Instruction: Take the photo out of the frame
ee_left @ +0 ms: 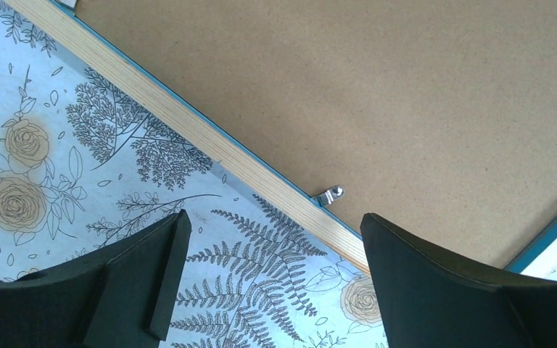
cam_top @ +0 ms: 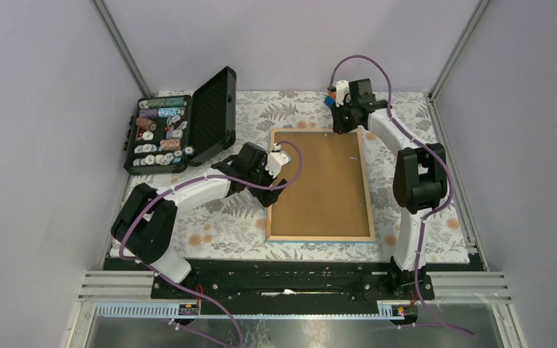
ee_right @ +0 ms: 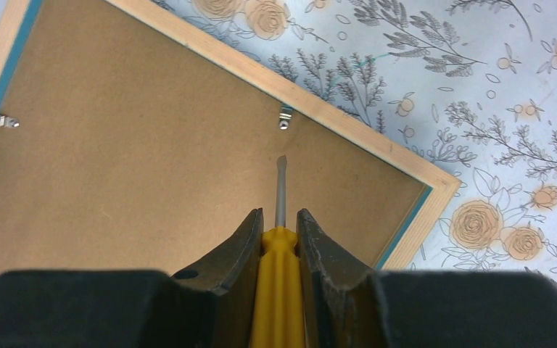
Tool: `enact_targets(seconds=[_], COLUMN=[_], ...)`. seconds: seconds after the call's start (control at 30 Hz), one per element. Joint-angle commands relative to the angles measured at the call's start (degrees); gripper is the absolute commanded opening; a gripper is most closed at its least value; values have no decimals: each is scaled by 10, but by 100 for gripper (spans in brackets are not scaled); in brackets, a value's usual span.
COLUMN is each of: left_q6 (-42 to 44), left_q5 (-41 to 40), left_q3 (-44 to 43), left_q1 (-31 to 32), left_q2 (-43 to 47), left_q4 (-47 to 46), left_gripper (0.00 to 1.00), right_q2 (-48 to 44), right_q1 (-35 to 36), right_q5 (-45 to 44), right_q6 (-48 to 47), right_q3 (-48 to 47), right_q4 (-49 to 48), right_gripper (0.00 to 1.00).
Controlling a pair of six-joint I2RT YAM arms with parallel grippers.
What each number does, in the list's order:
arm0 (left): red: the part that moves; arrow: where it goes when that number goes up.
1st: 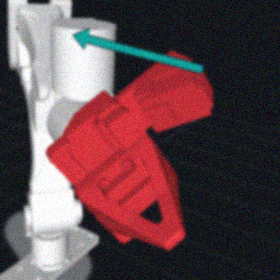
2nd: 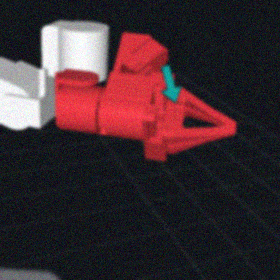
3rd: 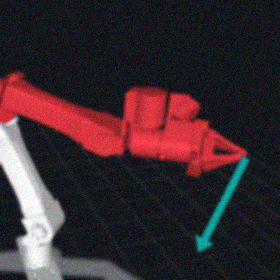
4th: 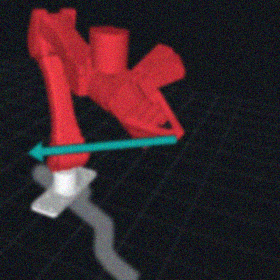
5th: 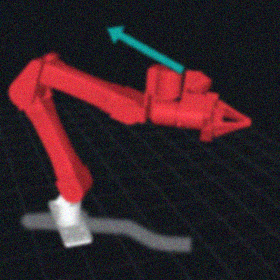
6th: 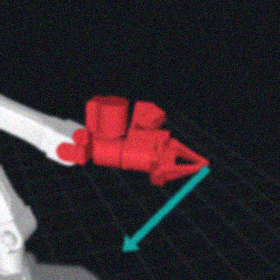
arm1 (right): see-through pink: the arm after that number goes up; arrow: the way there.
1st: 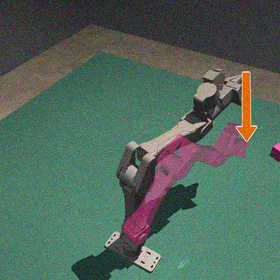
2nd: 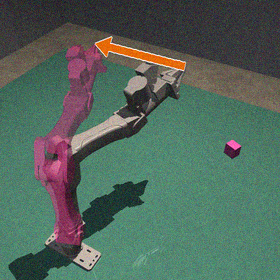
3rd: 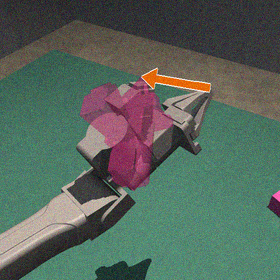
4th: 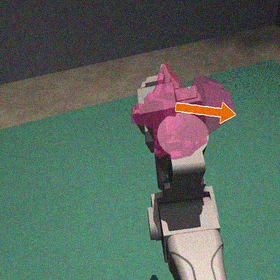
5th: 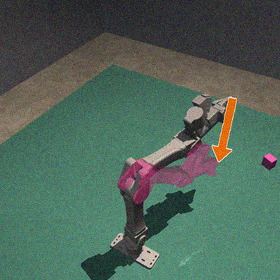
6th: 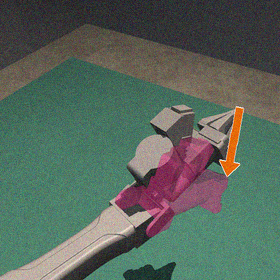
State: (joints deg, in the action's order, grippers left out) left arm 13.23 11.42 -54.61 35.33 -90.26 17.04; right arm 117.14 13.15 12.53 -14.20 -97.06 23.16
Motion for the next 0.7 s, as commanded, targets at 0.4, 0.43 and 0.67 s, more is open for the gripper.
enact_targets(seconds=[0.4,0.43,0.67], left_q6=[-16,-16,-12], left_q5=[7,9,12], left_q3=[-21,-21,-23], left_q1=[-13,-13,-13], left_q2=[-38,-41,-55], left_q4=[-42,-42,-41], left_gripper=[94,93,93], right_q2=[37,41,54], right_q1=[10,9,13], right_q5=[-34,-35,-34], right_q6=[36,37,42], right_q3=[-31,-33,-38], right_q4=[-67,-67,-69], right_gripper=[0,0,0])
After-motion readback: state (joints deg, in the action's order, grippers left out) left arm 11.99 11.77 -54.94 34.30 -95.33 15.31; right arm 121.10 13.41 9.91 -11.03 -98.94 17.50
